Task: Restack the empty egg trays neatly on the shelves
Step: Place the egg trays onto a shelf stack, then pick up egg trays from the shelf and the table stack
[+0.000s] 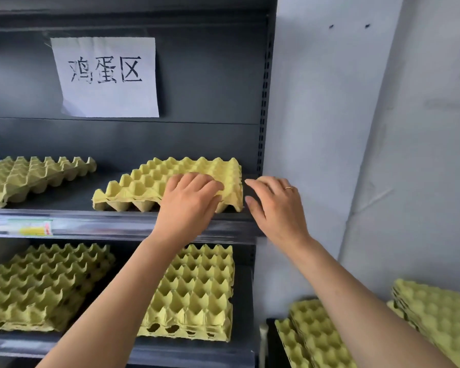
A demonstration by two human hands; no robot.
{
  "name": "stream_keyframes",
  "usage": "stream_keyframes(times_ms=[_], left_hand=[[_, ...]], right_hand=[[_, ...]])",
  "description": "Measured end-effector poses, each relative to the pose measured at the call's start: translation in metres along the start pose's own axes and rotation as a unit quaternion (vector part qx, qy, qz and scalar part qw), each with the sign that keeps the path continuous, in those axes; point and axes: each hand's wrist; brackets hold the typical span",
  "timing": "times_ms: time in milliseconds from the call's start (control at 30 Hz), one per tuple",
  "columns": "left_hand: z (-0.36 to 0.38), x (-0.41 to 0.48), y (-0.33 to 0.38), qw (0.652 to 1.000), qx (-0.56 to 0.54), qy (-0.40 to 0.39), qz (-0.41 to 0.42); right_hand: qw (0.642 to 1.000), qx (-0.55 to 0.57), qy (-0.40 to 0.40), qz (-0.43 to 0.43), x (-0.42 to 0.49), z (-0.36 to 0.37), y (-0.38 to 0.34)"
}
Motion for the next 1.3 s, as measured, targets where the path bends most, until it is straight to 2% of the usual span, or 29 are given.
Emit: stream_keyframes(times_ms=[100, 233, 400, 567, 800, 900, 1133, 1300], left_hand=[[0.013, 0.015, 0.058, 0.998, -0.027, 0.011, 0.061], [0.050, 0.027, 0.143, 0.991, -0.083, -0.036, 0.101], [0.101, 0.032, 0.243, 0.983, -0.121, -0.113, 0.083], [0.148, 0.009, 0.313, 0.967, -0.143, -0.206, 0.054], [0.211, -0.044, 0.378, 0.923, -0.188, -0.333, 0.050], [0.236, -0.067, 0.402, 0.879, -0.194, -0.431, 0.069], [0.303, -0.144, 0.471, 0.819, -0.175, -0.539, 0.094], [0.348, -0.203, 0.510, 0.788, -0.138, -0.588, 0.118]], right_hand=[[1.000, -0.005, 0.012, 0.022, -0.029, -0.027, 0.045], [0.998, -0.026, -0.018, 0.056, -0.083, -0.062, 0.115], [0.989, -0.040, -0.083, 0.113, -0.149, -0.103, 0.203], [0.971, -0.040, -0.175, 0.159, -0.210, -0.118, 0.270], [0.900, -0.018, -0.333, 0.282, -0.296, -0.101, 0.323], [0.860, -0.005, -0.383, 0.337, -0.331, -0.086, 0.335], [0.774, 0.019, -0.449, 0.446, -0.425, -0.038, 0.366], [0.735, -0.003, -0.458, 0.500, -0.484, 0.001, 0.402]])
Point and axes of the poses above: each hand's wrist, its own x-axis towards the middle knuckle, its own z-axis out of the palm, y = z × x, and after that the axes turned 10 degrees about x, right-handed
